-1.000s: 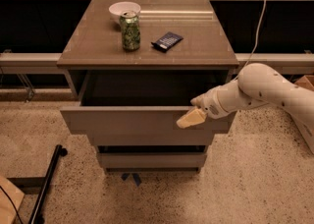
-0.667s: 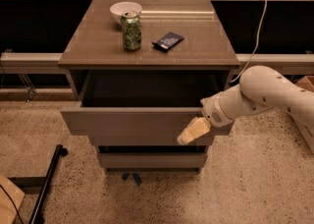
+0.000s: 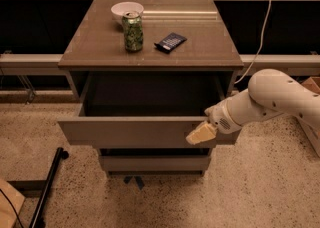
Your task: Open top drawer
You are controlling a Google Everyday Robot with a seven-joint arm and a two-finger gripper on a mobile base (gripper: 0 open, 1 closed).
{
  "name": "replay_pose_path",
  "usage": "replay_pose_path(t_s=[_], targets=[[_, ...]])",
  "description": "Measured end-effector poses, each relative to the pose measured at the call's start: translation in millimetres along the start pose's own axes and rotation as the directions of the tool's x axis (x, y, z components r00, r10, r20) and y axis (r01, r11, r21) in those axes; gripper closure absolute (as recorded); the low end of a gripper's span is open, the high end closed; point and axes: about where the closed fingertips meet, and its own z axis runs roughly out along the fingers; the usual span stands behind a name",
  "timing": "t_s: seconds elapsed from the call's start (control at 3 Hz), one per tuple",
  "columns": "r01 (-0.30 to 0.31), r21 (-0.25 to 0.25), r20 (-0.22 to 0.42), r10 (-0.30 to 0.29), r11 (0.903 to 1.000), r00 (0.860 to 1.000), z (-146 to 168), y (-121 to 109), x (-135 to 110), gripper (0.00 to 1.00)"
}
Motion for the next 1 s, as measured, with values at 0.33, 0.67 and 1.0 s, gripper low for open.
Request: replay_pose_path(t_s=[0.33,0.67,1.0], targets=[[-0.002,-0.003,-0.003,0.002,1.0000,1.000,-1.0,1.9,1.1,0.63],[-0.002,-0.003,-0.003,0.002,1.0000,1.000,-1.9,2.0,0.5,0.95],[-0.002,-0.003,-0.003,0.002,1.0000,1.000,-1.9,2.1,0.4,1.00]])
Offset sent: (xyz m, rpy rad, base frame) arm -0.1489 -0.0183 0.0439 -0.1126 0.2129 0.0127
